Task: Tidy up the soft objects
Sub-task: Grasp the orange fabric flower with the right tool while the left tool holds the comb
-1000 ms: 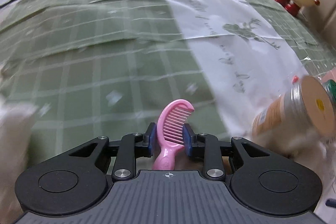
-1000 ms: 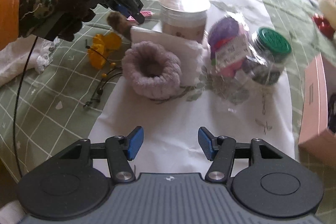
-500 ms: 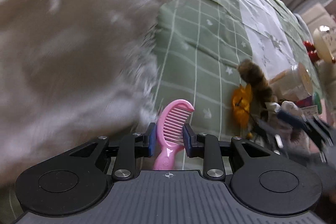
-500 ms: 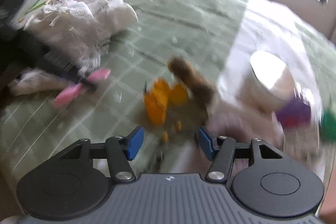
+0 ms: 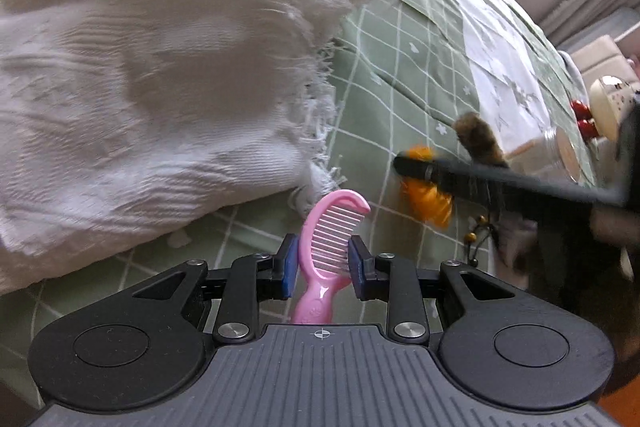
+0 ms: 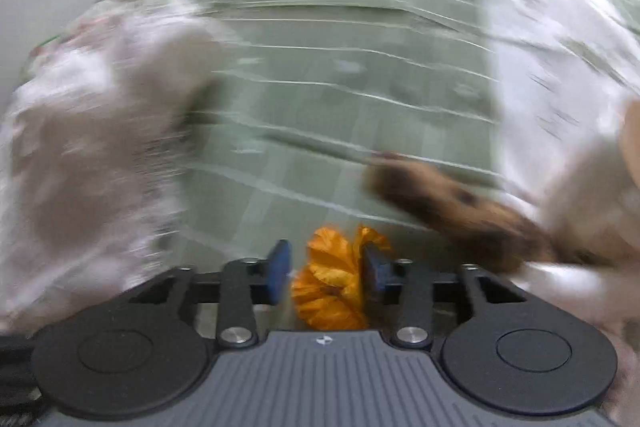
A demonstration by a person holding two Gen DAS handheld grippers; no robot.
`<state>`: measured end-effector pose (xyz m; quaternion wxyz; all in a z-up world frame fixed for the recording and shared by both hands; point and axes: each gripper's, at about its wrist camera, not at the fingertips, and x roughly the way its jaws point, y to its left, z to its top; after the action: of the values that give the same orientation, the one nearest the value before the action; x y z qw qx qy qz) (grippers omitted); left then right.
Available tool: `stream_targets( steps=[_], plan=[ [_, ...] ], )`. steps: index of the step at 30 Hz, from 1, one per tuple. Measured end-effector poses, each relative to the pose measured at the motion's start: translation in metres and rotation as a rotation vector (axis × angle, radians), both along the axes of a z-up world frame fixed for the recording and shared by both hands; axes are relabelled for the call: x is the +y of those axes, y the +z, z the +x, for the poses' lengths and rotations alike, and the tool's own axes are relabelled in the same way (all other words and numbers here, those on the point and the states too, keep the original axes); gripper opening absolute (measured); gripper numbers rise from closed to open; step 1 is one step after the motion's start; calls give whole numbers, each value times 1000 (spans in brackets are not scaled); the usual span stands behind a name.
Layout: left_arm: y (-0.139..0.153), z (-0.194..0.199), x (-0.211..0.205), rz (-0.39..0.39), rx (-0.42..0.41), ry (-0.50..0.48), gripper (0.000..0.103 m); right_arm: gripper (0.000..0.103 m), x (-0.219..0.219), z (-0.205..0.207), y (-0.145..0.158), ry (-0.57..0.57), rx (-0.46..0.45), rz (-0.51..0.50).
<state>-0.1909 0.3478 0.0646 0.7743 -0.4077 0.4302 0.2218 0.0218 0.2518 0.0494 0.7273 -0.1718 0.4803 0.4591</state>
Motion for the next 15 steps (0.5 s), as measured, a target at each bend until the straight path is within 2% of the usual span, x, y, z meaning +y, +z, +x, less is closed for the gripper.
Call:
stream_targets(
  steps=[2,4,7,9,10,11,13,15],
  plan=[
    [0,-3,2,1,3,20,30,34,-3,-24,3,120,8,21],
    [0,-5,4,0,2,34,30,34,-16,-50,2,218,-29,7],
    [0,-1,5,0,1,27,30,34,-42,-67,-5,254,-49,-57],
    [1,1,3,4,-2,16,30,35,-62,-71,2,256,-78,-51],
    [2,2,2,7,-4,11,30,38,-73,-74,9,252,-99,-29],
    [2,3,2,8,-4,9,30,49,-84,-76,16,244,-121,-7],
    [0,4,2,7,-1,9,30,60,-98,-80,27,226,-156,30],
    [-1,5,1,4,7,8,30,60,-103,-80,34,224,-171,43]
  ],
)
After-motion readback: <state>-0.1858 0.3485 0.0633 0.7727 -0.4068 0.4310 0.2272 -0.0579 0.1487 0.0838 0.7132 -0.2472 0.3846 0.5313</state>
